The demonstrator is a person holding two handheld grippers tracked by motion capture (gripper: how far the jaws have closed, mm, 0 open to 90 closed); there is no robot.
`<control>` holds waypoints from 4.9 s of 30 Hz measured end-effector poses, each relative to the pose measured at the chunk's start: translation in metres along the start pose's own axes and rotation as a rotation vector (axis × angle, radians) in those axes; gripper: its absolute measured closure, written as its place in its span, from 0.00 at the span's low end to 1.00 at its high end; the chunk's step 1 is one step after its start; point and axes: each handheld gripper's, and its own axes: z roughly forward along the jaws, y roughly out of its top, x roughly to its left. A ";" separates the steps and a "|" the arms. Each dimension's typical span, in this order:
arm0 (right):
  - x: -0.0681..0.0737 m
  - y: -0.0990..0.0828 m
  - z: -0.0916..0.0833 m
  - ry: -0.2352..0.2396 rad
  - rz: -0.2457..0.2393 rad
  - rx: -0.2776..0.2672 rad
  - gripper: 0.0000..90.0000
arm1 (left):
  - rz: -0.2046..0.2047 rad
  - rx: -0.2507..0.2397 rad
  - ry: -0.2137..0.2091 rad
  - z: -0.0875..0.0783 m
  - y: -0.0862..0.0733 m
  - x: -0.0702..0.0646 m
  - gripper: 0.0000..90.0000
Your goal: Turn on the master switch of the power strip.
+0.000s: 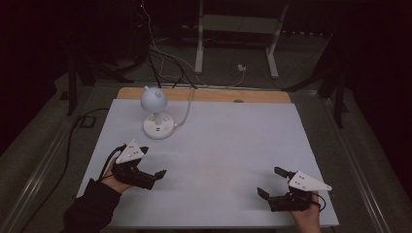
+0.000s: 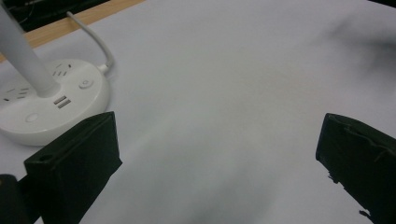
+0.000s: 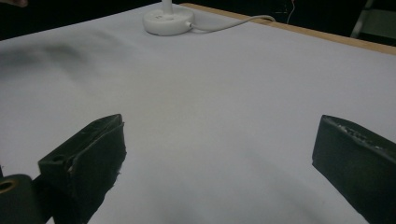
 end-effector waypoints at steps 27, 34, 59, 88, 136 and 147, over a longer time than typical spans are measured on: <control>0.000 0.000 0.000 0.005 0.000 -0.003 0.03 | -0.162 -0.002 0.130 0.044 0.025 0.023 0.00; 0.000 0.000 0.000 0.013 0.004 -0.007 0.03 | -0.166 0.040 0.218 0.060 0.029 0.022 0.00; 0.000 0.001 -0.001 0.028 0.015 -0.015 0.03 | -0.225 0.062 0.345 0.092 0.042 0.044 0.44; -0.002 -0.001 0.000 0.032 0.026 -0.010 0.03 | -0.212 0.087 0.408 0.120 0.044 0.065 1.00; -0.003 -0.003 0.000 0.039 0.030 0.001 0.03 | -0.044 0.125 0.480 0.148 0.029 0.065 1.00; -0.004 -0.004 0.002 0.040 0.031 0.007 0.03 | -0.032 0.127 0.485 0.144 0.030 0.071 1.00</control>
